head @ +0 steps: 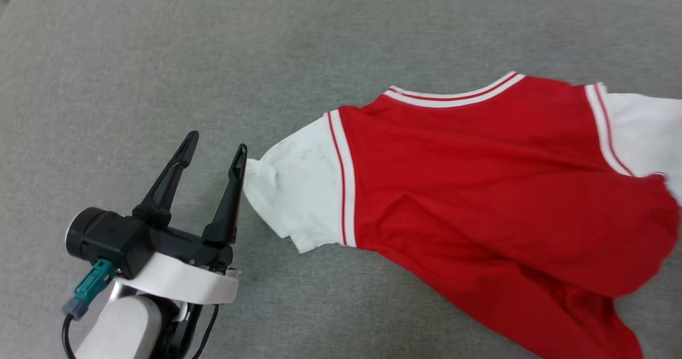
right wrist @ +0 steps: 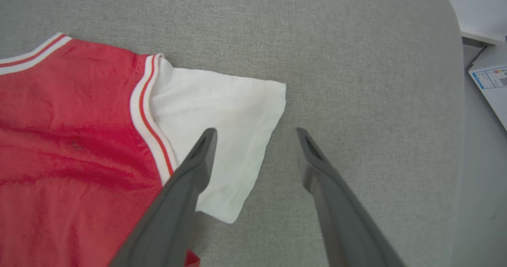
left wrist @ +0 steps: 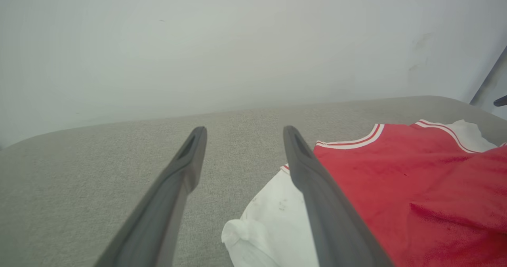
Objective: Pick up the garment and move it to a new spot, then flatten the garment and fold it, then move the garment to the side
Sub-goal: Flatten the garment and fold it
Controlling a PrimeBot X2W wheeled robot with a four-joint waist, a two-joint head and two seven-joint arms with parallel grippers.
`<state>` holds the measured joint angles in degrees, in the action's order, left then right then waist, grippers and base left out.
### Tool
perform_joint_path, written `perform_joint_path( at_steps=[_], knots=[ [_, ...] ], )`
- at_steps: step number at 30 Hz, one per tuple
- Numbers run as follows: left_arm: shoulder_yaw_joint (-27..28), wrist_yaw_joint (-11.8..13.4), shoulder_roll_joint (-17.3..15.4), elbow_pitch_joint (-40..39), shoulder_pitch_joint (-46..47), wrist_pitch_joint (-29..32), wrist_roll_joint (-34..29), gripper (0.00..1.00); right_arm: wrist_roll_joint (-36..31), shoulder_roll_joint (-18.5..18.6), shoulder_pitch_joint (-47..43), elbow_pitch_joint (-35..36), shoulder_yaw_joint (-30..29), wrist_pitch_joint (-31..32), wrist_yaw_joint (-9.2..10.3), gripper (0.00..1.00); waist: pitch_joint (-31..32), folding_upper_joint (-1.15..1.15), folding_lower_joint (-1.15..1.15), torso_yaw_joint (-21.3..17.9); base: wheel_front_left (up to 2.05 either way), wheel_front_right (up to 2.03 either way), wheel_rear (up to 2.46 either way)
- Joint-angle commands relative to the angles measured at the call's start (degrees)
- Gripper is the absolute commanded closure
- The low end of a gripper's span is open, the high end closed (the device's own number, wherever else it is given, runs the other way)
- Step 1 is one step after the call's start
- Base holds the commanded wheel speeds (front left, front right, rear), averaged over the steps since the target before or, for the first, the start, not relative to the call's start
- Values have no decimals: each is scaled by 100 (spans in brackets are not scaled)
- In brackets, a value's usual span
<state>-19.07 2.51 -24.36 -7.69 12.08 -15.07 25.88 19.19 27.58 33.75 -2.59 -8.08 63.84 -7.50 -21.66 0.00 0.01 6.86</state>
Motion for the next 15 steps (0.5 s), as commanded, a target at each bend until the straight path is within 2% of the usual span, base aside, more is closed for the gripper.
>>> perform_joint_path(
  at_steps=[1, 7, 15],
  knots=[
    [3, -50, 66, -34, 115, -14, -60, 0, -124, 56, 213, -191, -91, 189, 2, 0, -273, 0, -1, 281, 0, 0, 0],
    [-31, -199, 210, -80, 240, -14, -145, 0, -509, 168, 595, -841, -454, 365, 2, 0, -527, 0, -1, 593, 0, 0, 0],
    [27, -308, 291, -126, 260, -14, -235, 0, -669, -26, 429, -1423, -692, 418, 2, 0, -670, 0, -1, 776, 0, 0, 0]
  ],
)
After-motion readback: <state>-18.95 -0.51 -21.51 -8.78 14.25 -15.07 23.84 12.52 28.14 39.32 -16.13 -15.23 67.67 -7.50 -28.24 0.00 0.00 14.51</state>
